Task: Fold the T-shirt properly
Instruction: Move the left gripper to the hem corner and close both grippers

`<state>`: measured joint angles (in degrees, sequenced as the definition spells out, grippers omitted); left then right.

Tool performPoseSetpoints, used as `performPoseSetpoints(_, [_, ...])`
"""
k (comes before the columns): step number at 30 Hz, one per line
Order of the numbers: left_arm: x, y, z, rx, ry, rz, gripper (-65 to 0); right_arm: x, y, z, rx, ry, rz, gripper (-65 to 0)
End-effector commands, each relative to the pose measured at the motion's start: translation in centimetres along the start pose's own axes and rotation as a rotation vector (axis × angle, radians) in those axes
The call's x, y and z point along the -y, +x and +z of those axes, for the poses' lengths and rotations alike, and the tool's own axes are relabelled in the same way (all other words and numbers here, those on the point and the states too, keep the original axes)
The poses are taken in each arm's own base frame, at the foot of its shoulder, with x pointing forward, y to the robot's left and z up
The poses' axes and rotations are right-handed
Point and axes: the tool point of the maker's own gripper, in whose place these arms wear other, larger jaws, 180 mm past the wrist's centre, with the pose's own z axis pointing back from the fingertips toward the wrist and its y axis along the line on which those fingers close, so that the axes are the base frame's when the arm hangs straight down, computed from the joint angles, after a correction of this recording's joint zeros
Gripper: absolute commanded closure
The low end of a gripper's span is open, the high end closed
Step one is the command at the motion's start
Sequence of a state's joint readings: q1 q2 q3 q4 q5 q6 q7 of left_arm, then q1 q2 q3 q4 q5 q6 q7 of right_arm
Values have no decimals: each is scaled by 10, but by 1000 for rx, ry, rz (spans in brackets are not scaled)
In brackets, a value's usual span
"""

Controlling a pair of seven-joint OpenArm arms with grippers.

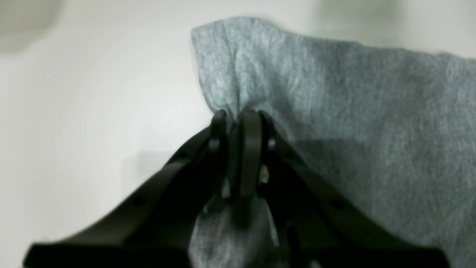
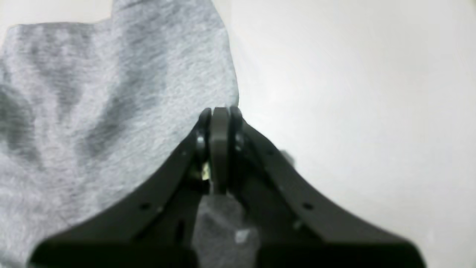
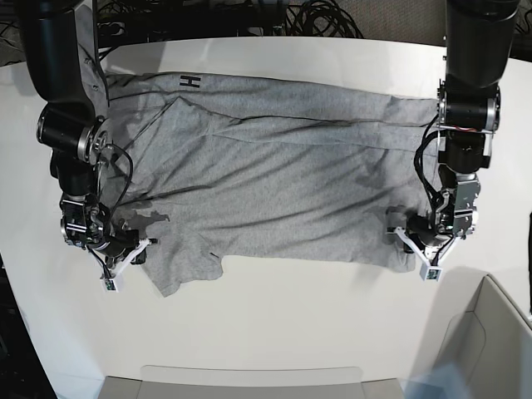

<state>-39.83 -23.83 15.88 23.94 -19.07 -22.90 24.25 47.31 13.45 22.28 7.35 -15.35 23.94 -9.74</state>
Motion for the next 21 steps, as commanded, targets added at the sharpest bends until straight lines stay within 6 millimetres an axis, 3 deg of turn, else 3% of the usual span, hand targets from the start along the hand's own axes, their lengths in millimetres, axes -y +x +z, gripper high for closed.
performPoseSetpoints(1, [-10,-4,3,-42,25,-1,-56,7,47,8,95,-15,13,0])
performPoseSetpoints(4, [-19,5,6,-1,28,90,0,7,63,11,119,-16,18,0])
performPoseSetpoints(8, [-23,7,8,13,28,126,0,7,75,13,138,-17,21,0])
performPoseSetpoints(17, [-25,7,9,9,31,133,0,7,78,14,145,-17,21,0])
performPoseSetpoints(21, [-39,6,13,10,52,137,0,9,88,17,173,-27,38,0])
